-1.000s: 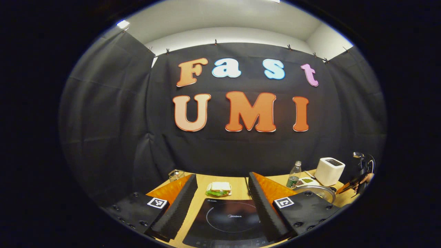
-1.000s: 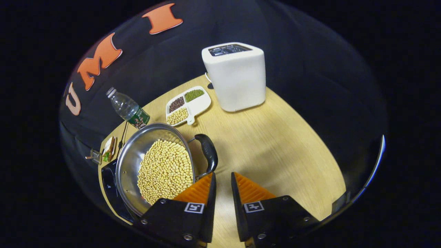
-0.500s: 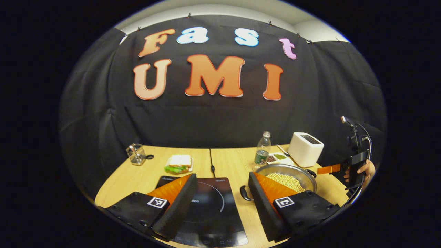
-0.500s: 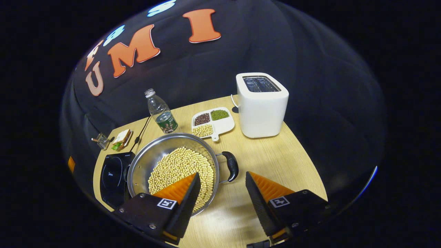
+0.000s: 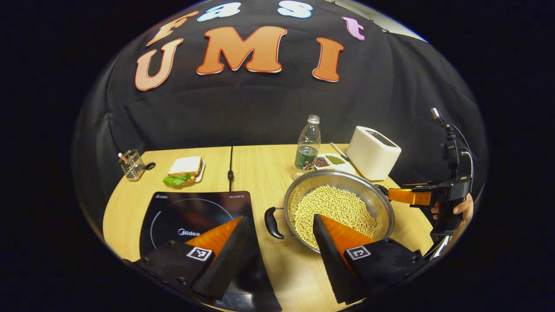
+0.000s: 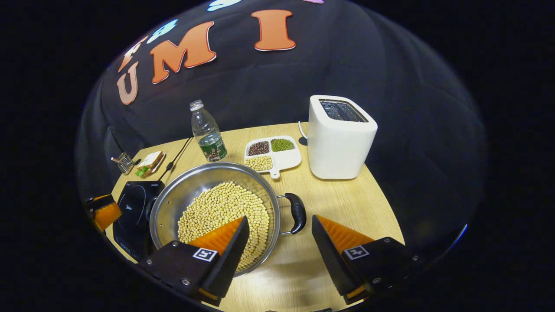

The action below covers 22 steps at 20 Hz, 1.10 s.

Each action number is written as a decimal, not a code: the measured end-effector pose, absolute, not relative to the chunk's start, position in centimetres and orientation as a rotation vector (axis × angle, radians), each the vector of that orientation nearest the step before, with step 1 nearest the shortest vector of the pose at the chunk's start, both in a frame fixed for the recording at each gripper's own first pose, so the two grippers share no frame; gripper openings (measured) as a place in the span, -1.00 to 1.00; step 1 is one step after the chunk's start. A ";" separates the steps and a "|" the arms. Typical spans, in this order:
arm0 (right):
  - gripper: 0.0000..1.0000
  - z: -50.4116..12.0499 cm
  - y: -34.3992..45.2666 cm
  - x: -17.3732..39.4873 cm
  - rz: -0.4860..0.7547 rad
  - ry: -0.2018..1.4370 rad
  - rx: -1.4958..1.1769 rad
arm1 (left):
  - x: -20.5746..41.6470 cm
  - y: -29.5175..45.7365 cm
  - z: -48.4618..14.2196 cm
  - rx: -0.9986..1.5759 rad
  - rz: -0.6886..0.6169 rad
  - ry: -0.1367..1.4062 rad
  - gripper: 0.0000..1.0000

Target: First push the handle of the pot to place it horizontally, then grasp the pot with both hands and set it on the induction cooktop.

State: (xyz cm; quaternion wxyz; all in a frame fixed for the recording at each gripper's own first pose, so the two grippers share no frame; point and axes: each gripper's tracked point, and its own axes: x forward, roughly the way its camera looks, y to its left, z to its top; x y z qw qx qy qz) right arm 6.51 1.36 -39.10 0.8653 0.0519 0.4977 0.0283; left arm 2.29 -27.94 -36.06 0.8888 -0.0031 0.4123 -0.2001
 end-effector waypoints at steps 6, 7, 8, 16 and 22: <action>0.82 -40.2 0.8 7.0 0.049 1.042 0.069 | 3.6 -30.6 -42.3 -0.026 -0.439 0.969 0.87; 0.82 -40.5 0.7 7.1 0.045 1.045 0.061 | 3.6 -30.7 -42.9 -0.022 -0.425 0.996 0.80; 0.82 -40.8 0.6 7.2 0.041 1.049 0.053 | 4.2 -30.5 -43.0 -0.005 -0.414 0.976 0.79; 0.82 -42.4 -0.2 7.7 0.002 1.064 0.024 | 5.3 -29.1 -44.0 0.012 -0.337 0.969 0.84; 0.82 -43.5 -0.4 7.7 -0.011 1.077 -0.003 | 5.0 -30.6 -45.9 -0.040 -0.381 1.005 0.81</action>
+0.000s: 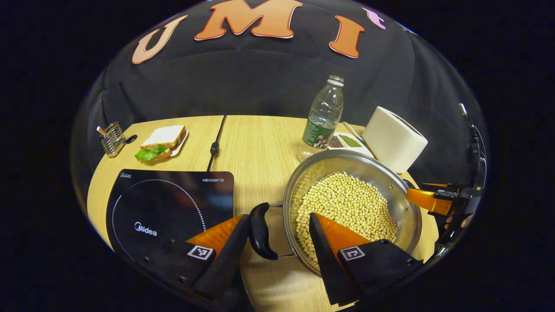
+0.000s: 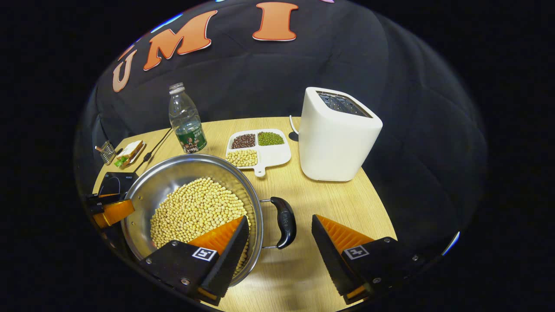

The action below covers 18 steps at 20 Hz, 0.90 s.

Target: First push the handle of the pot to place it horizontally, then grasp the pot with both hands and set it on the induction cooktop.

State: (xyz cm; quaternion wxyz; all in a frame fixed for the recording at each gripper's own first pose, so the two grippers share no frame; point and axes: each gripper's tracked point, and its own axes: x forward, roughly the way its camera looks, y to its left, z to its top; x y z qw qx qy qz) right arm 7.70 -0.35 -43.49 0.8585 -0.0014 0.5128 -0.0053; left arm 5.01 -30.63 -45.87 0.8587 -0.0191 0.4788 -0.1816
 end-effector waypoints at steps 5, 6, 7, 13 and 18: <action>0.82 -44.5 -0.8 7.6 -0.019 1.086 -0.042 | 6.1 -31.7 -46.8 -0.049 -0.367 0.984 0.80; 0.81 -44.7 -0.8 7.5 -0.025 1.090 -0.042 | 6.3 -32.0 -46.8 -0.044 -0.369 0.975 0.77; 0.81 -45.0 -1.1 7.4 -0.032 1.096 -0.046 | 6.5 -32.5 -46.9 -0.039 -0.376 0.966 0.83; 0.62 -46.2 -2.0 7.1 -0.056 1.106 -0.053 | 7.9 -34.4 -48.7 -0.008 -0.389 0.956 0.70; 0.44 -46.1 -1.8 7.1 -0.048 1.105 -0.055 | 8.4 -34.2 -50.4 0.006 -0.338 0.974 0.66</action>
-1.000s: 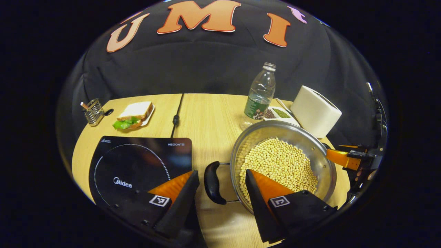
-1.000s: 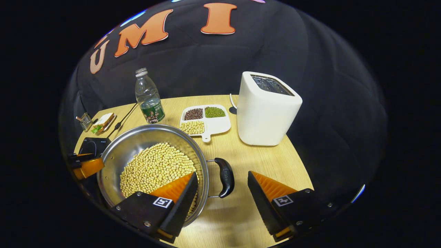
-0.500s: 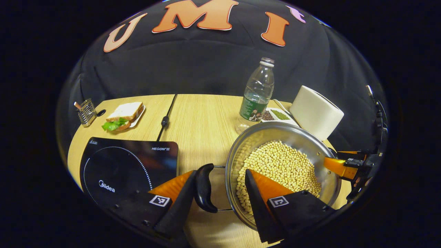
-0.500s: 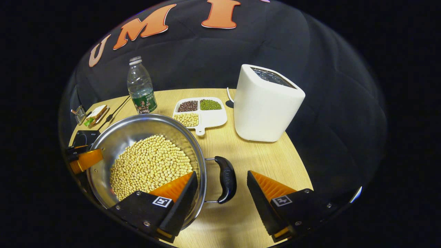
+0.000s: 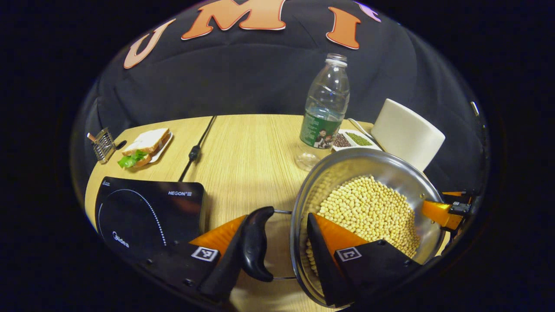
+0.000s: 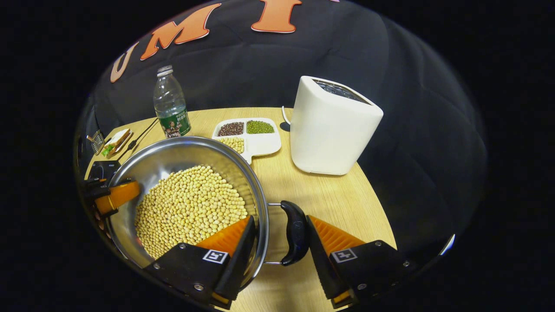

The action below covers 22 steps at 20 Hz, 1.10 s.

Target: First push the handle of the pot to place it horizontally, then grasp the pot with both hands and set it on the induction cooktop.

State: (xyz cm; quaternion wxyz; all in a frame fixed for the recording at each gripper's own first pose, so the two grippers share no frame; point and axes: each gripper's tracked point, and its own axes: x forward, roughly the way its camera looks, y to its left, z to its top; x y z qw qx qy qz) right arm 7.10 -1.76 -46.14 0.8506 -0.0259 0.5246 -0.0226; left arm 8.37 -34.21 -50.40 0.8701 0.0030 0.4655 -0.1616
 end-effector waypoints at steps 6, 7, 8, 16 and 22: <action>0.28 -45.9 -1.0 6.6 -0.062 1.106 -0.057 | 8.2 -34.0 -50.1 0.058 -0.321 0.930 0.55; 0.27 -45.8 -0.9 6.1 -0.062 1.109 -0.061 | 8.3 -34.0 -49.9 0.070 -0.318 0.924 0.55; 0.26 -45.6 -0.9 6.0 -0.067 1.111 -0.060 | 8.6 -33.9 -49.7 0.080 -0.319 0.913 0.55; 0.26 -40.6 2.0 6.2 -0.045 1.030 -0.030 | 9.2 -31.0 -46.1 0.082 -0.298 0.819 0.54; 0.24 -37.7 6.2 6.0 0.031 1.009 -0.006 | 8.8 -28.5 -42.1 0.082 -0.241 0.788 0.53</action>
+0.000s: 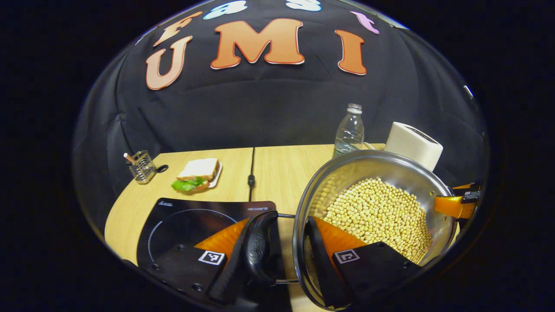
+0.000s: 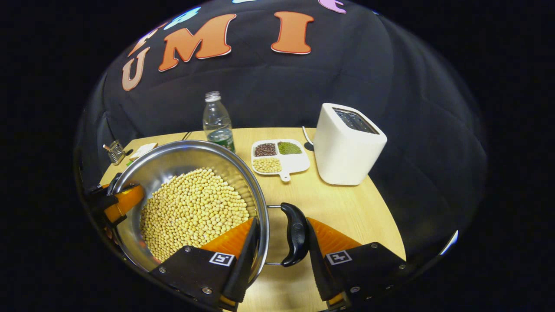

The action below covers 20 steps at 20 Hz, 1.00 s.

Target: First push the handle of the pot to place it horizontally, then grasp the pot with both hands and set it on the induction cooktop.

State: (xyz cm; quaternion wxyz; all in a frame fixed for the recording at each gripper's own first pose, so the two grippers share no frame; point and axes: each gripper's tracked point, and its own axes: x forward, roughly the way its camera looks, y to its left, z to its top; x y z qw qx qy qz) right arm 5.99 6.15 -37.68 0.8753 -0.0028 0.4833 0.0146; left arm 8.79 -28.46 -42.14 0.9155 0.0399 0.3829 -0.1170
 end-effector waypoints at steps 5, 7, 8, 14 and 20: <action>0.20 -35.6 10.6 6.2 0.089 0.988 0.015 | 7.8 -27.0 -39.3 0.066 -0.180 0.762 0.53; 0.20 -34.9 12.3 6.2 0.113 0.973 0.013 | 7.4 -26.7 -38.2 0.073 -0.158 0.742 0.48; 0.20 -34.7 13.2 6.3 0.125 0.968 0.013 | 7.1 -26.7 -37.9 0.076 -0.146 0.737 0.48; 0.12 -32.8 18.3 6.8 0.194 0.928 -0.015 | 6.2 -26.3 -36.4 0.068 -0.070 0.719 0.53; 0.21 -32.9 23.8 6.4 0.272 0.940 -0.011 | 5.4 -26.1 -34.7 0.069 0.008 0.726 0.53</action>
